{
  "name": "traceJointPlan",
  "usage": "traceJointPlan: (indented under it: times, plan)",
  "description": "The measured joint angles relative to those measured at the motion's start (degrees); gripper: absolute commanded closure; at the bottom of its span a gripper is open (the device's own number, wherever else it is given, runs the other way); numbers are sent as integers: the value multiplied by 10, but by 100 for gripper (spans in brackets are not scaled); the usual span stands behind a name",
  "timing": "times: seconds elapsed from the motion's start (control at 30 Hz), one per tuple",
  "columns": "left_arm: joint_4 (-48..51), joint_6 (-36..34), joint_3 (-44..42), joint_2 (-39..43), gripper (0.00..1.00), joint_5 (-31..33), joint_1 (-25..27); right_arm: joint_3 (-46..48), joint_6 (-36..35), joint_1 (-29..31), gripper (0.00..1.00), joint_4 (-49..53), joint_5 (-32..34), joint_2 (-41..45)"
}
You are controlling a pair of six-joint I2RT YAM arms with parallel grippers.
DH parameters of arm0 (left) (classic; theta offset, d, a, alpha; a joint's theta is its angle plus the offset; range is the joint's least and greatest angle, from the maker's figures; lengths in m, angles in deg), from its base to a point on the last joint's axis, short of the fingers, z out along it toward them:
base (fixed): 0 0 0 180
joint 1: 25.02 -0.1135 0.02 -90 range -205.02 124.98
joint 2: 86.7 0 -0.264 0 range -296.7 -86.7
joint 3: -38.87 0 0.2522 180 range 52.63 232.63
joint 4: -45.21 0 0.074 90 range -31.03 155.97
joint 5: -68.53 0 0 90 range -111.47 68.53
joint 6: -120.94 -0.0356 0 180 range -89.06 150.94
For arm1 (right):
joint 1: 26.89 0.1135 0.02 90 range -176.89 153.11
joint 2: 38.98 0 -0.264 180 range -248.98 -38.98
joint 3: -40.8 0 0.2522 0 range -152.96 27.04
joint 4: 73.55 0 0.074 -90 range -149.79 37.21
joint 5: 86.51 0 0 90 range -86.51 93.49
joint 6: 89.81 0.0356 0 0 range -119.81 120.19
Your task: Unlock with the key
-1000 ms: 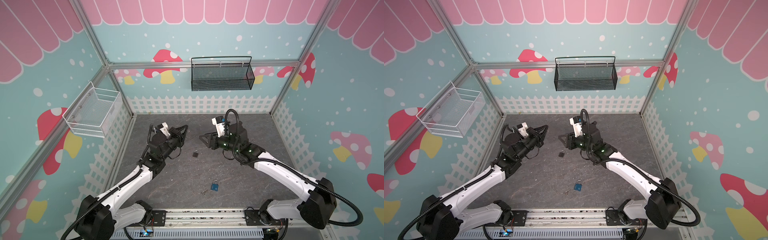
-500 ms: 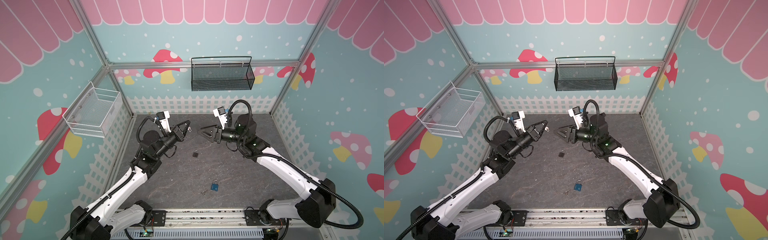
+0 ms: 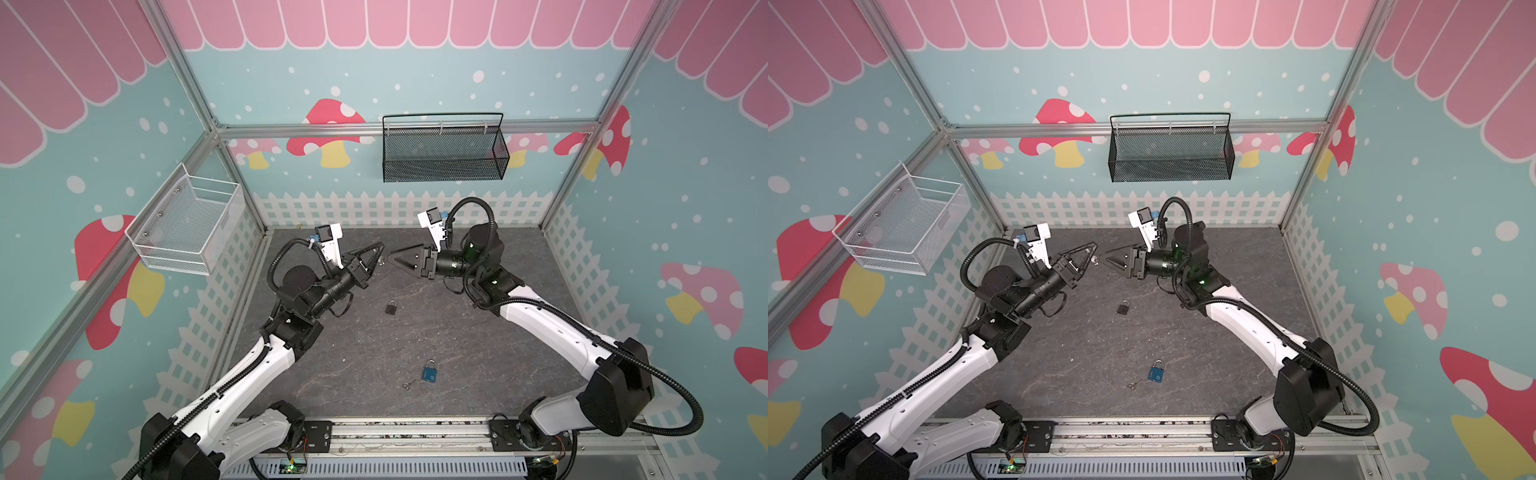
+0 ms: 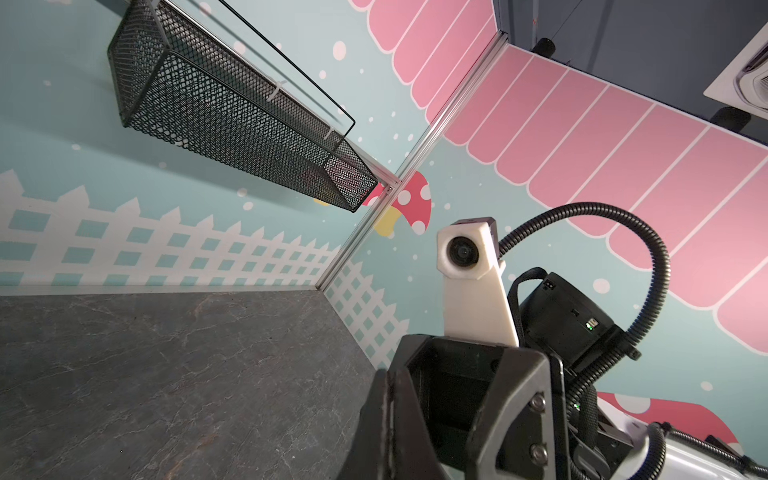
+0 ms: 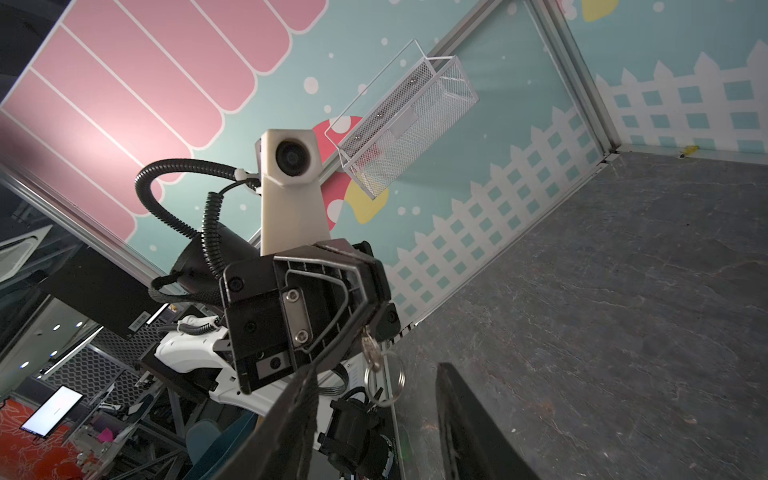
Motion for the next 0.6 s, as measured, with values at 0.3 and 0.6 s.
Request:
traceJointPlan:
  times: [0.3, 0.6]
  plan:
    - [-38, 8, 0, -9, 100, -16, 2, 0, 23, 10, 59, -34, -8, -23]
    - [-51, 9, 0, -16, 100, -21, 8, 0, 35, 11, 69, -54, -14, -31]
